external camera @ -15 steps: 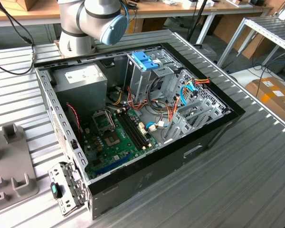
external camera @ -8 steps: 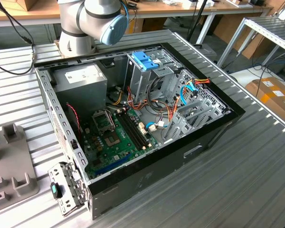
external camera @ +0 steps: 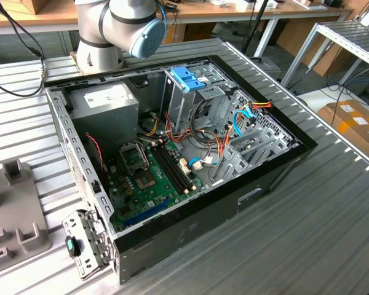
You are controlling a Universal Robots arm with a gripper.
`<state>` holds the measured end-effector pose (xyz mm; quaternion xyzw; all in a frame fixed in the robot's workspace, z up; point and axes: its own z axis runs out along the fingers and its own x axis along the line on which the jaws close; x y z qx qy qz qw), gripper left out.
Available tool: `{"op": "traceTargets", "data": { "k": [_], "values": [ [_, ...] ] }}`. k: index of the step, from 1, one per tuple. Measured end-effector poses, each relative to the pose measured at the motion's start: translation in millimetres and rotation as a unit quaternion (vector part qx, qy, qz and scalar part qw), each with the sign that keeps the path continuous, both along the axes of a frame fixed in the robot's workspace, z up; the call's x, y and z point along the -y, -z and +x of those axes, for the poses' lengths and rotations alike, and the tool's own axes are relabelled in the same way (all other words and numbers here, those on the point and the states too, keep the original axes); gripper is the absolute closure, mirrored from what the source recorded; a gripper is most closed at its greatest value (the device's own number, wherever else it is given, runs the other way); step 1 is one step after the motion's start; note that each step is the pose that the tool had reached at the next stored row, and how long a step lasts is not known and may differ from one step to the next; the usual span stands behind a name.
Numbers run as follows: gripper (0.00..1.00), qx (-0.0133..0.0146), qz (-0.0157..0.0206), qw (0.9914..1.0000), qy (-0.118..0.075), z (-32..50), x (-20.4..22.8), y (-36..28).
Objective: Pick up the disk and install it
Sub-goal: 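Pick up the disk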
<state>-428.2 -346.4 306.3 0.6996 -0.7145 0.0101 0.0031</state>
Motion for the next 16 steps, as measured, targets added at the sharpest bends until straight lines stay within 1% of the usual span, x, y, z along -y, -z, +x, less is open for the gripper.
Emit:
{"op": "traceTargets", "data": {
  "k": [16],
  "values": [
    [0.65, 0.0000, 0.0000, 0.99997, -0.007, 0.0, 0.0, 0.0]
  ]
}}
